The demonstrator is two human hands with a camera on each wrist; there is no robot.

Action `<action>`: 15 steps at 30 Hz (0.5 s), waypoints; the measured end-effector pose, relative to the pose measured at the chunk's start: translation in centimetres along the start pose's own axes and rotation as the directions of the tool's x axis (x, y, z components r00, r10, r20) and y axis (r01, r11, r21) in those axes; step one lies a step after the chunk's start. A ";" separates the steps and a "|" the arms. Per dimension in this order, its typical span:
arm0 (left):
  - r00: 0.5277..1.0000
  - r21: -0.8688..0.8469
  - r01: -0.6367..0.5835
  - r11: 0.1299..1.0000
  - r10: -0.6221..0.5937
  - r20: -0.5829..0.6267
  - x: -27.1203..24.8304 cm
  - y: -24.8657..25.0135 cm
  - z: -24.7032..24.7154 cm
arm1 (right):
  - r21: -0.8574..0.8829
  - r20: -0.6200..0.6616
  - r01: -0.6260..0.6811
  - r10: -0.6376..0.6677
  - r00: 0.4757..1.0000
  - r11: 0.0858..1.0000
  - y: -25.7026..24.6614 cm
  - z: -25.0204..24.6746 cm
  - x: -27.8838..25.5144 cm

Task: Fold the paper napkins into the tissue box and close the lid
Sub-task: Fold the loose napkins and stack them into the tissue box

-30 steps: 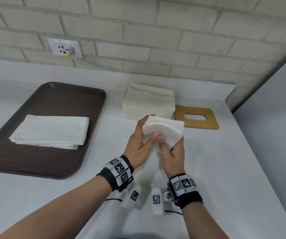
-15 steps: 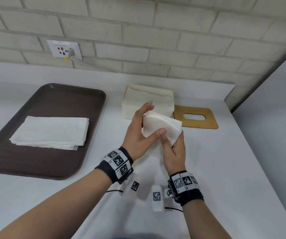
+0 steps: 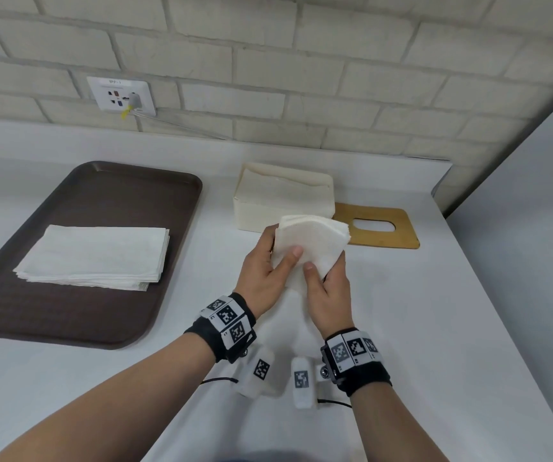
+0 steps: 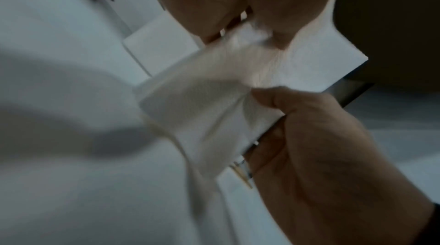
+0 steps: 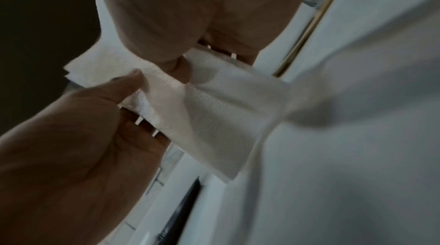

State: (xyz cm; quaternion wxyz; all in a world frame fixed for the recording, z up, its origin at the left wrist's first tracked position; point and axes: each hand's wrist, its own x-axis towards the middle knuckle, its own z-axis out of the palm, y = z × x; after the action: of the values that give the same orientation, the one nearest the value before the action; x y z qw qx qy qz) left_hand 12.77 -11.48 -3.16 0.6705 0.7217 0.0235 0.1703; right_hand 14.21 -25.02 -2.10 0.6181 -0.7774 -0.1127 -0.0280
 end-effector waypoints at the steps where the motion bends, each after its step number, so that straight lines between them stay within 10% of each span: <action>1: 0.999 0.022 0.025 0.999 -0.025 0.032 -0.1 -0.4 -0.1 | -0.001 0.003 -0.012 0.012 1.000 1.000 0.2 0.0 -0.1; 15: 0.990 0.198 0.048 0.979 -0.073 0.123 0.0 -1.7 -0.7 | -0.142 0.108 -0.083 0.099 0.989 0.986 0.8 -2.2 0.4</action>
State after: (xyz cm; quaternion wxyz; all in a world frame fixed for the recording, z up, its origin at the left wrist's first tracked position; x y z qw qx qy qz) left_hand 12.89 -10.68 -4.84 0.6019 0.7922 0.0183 0.0995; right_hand 14.96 -27.22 -2.25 0.5562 -0.8228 -0.1103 0.0374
